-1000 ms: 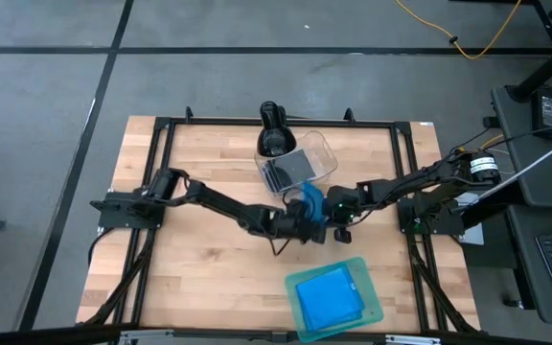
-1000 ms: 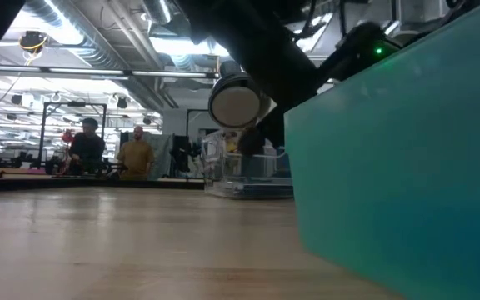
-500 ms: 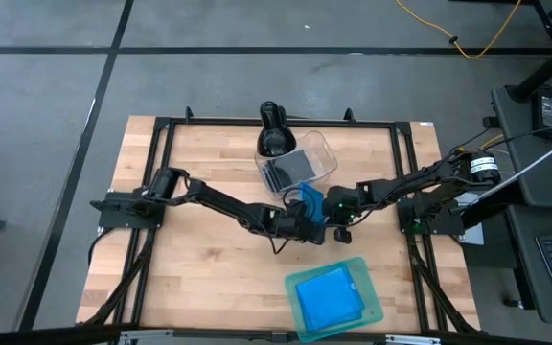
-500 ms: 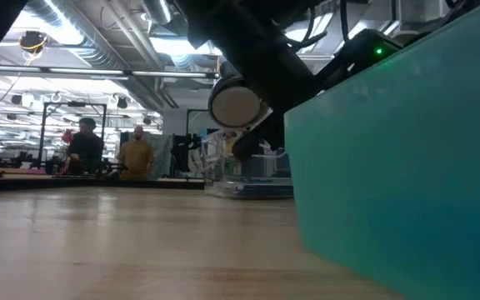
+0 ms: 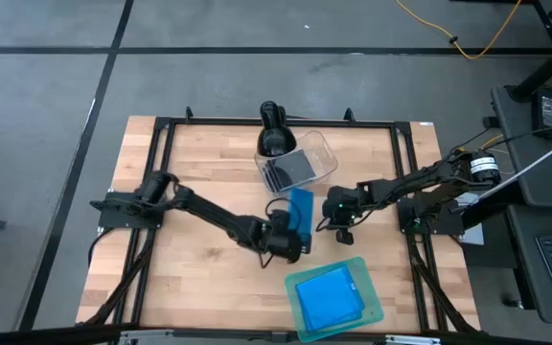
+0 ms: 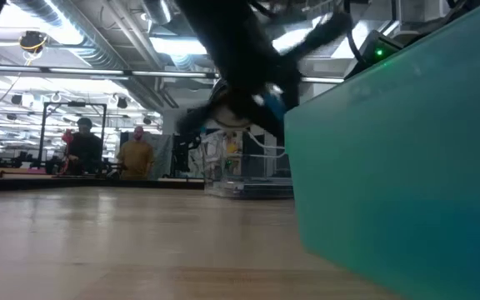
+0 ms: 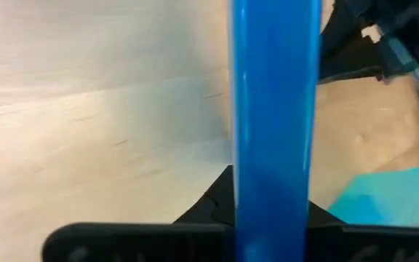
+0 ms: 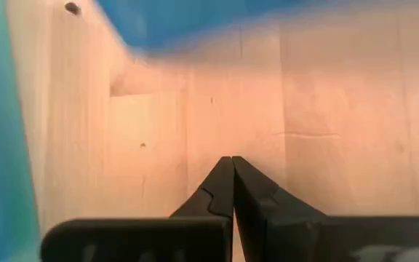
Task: Pick & place jewel cases by type
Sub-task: Put the blue CD case into the light green bin
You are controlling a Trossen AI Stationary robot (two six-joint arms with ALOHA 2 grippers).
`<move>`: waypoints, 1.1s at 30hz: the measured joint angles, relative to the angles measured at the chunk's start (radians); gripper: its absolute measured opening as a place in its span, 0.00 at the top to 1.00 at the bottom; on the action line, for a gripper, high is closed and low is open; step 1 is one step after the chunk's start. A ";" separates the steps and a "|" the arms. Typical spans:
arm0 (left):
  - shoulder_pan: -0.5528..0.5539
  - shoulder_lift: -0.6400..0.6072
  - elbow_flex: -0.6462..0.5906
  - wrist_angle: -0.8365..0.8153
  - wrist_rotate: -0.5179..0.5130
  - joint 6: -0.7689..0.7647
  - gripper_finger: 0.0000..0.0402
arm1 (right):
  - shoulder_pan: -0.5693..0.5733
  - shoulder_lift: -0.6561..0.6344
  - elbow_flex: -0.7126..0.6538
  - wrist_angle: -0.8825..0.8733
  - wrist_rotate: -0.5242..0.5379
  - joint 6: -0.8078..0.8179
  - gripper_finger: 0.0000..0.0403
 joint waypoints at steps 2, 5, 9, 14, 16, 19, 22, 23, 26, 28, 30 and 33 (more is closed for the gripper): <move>-0.032 -0.036 0.000 -0.059 -0.045 -0.037 0.97 | 0.001 -0.001 0.000 -0.001 -0.002 0.001 0.98; -0.090 -0.099 0.000 -0.124 -0.122 -0.069 0.98 | 0.005 -0.005 -0.001 -0.002 -0.005 0.000 0.98; -0.174 -0.165 0.000 -0.131 -0.233 -0.042 0.98 | 0.007 -0.008 -0.003 0.015 -0.028 -0.014 0.98; -0.272 -0.235 0.000 -0.123 -0.391 0.146 0.98 | 0.006 -0.008 -0.003 0.043 -0.046 -0.009 0.98; -0.304 -0.264 0.001 -0.123 -0.451 0.288 0.98 | 0.005 -0.008 -0.003 0.051 -0.075 0.007 0.98; -0.339 -0.308 0.005 -0.124 -0.528 0.504 0.98 | 0.004 -0.009 -0.003 0.058 -0.108 0.040 0.98; -0.357 -0.337 0.032 -0.121 -0.578 0.742 0.98 | 0.004 -0.009 0.003 0.065 -0.139 0.097 0.98; -0.361 -0.343 0.046 -0.118 -0.591 0.831 0.98 | 0.004 -0.009 0.008 0.066 -0.150 0.112 0.98; -0.375 -0.348 0.096 -0.118 -0.620 1.089 0.98 | 0.004 -0.010 0.033 0.066 -0.185 0.135 0.98; -0.385 -0.348 0.133 -0.118 -0.657 1.248 0.98 | 0.004 -0.010 0.055 0.066 -0.207 0.135 0.98; -0.400 -0.346 0.171 -0.101 -0.723 1.408 0.98 | 0.004 -0.010 0.080 0.066 -0.232 0.133 0.98; -0.426 -0.343 0.203 -0.011 -0.836 1.732 0.98 | 0.004 -0.010 0.123 0.065 -0.265 0.135 0.98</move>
